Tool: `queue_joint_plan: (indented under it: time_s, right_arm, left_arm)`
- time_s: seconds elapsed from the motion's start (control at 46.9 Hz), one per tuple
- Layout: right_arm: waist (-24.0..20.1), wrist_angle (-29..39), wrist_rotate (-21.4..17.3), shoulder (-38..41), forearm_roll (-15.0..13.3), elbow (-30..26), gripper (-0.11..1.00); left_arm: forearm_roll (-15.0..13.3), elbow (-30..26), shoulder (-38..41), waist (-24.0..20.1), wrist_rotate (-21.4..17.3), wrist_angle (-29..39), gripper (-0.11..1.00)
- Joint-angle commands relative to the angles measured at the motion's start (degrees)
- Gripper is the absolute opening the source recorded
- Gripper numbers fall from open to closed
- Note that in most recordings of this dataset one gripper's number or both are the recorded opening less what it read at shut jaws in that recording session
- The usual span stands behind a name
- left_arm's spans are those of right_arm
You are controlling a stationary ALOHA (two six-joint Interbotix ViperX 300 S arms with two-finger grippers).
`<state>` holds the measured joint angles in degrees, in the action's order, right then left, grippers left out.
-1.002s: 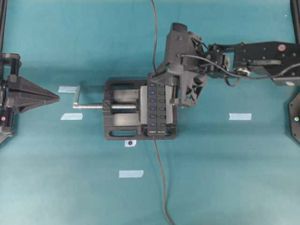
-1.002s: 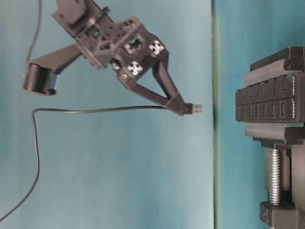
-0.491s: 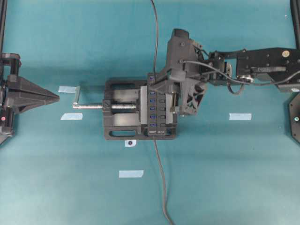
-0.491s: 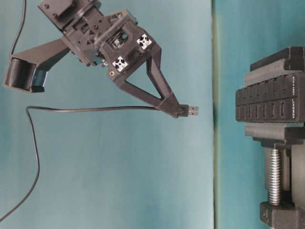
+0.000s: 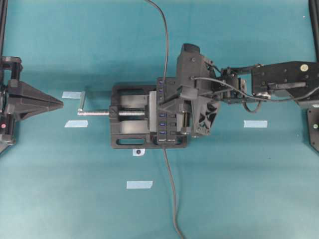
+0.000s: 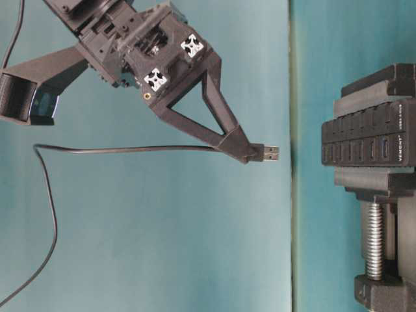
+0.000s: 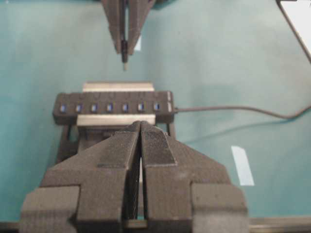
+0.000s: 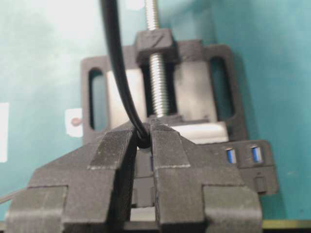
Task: Insert the USB into the front port of the fixed hub.
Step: 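Pull the USB plug out of the hub's end port with the right gripper, then carry the held USB plug to the hub's front port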
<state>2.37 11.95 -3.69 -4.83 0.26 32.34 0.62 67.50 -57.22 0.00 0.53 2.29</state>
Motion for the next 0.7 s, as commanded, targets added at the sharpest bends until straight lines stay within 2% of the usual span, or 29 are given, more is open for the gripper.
queue_joint_plan:
  time_s: [0.0, 0.682]
  right_arm:
    - [-0.53, 0.26, -0.97, -1.85, 0.09, -0.62, 0.06]
    - [-3.87, -0.18, -4.13, 0.62, 0.0, -0.35, 0.06]
  left_arm:
    - [0.18, -0.62, 0.26, -0.09, 0.09, -0.26, 0.0]
    - [0.09, -0.53, 0.26, -0.09, 0.09, -0.26, 0.0]
